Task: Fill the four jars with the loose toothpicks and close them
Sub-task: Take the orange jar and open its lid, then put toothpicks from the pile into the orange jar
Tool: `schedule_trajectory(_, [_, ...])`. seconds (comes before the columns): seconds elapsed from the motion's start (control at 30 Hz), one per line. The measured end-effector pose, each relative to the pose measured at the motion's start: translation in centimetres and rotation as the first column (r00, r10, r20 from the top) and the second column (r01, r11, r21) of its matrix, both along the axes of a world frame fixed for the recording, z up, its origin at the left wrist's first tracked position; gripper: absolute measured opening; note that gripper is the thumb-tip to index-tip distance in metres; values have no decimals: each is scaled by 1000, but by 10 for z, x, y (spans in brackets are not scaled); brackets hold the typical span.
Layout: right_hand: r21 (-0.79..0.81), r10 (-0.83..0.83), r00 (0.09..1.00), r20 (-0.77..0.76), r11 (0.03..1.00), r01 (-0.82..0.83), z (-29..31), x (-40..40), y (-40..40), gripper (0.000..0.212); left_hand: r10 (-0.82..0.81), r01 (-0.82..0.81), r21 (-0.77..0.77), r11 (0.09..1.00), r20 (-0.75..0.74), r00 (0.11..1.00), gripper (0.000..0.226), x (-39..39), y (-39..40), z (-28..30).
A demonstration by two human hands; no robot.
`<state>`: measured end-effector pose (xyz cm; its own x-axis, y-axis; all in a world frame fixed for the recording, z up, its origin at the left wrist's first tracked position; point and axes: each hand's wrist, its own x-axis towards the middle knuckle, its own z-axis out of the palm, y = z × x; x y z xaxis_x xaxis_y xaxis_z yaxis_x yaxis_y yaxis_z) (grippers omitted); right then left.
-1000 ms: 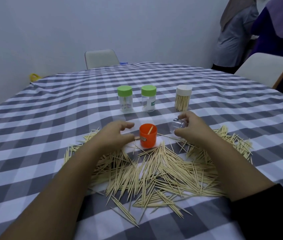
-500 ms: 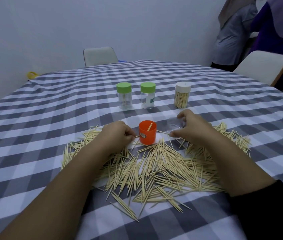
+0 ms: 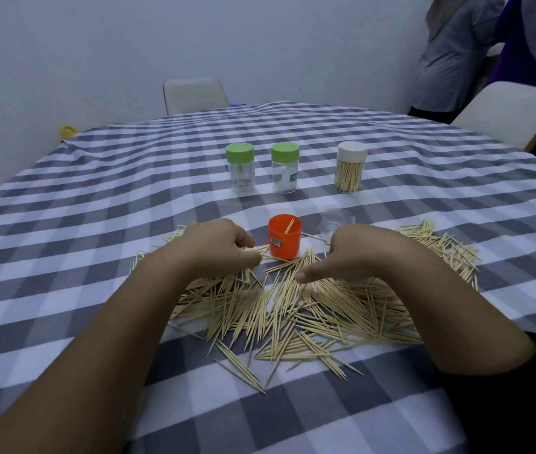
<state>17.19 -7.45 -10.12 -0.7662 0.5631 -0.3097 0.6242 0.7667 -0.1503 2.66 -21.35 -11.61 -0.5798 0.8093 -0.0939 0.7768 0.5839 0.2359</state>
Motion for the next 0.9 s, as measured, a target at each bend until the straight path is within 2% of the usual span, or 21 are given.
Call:
schedule_trajectory(0.1, [70, 12, 1000, -7, 997, -12, -2, 0, -7, 59, 6, -7, -125, 992, -9, 1000, 100, 12, -1, 0])
schedule_trajectory(0.13, [88, 14, 1000, -11, 996, -13, -4, -2, -9, 57, 4, -7, -168, 986, -13, 1000, 113, 17, -1, 0])
schedule_trajectory(0.23, [102, 19, 1000, -15, 995, -17, -2, -4, -12, 40, -10, -8, -249, 968, -74, 997, 126, 24, 0, -1])
schedule_trajectory(0.3, [100, 18, 1000, -19, 995, -16, -2, -3, -11, 29, 0, -19, -255, 967, -74, 997, 120, 23, -2, -3])
schedule_trajectory(0.43, [83, -53, 998, 14, 995, 52, -4, -13, -11, 16, 11, -29, -204, 979, -87, 996, 87, 16, -2, -5])
schedule_trajectory(0.53, [67, -141, 980, 137, 989, 133, -1, -25, -13, 31, 2, -23, -180, 983, -114, 994, 65, 11, 0, -6])
schedule_trajectory(0.63, [97, -141, 967, 213, 988, 123, 0, -27, -15, 27, 12, -41, -170, 985, -169, 986, 47, 9, 3, -7])
schedule_trajectory(0.73, [132, -116, 973, 197, 987, 91, 2, -24, -21, 22, 16, -59, -150, 987, -272, 962, 33, 13, 8, -9])
schedule_trajectory(0.8, [160, -82, 974, 209, 986, 49, 0, -24, -23, 34, 7, -54, -133, 990, -333, 943, 25, 16, 12, -12])
schedule_trajectory(0.9, [248, -40, 990, 134, 969, 5, -6, -22, -24, 33, -2, -49, -125, 991, -373, 928, 22, 19, 18, -16])
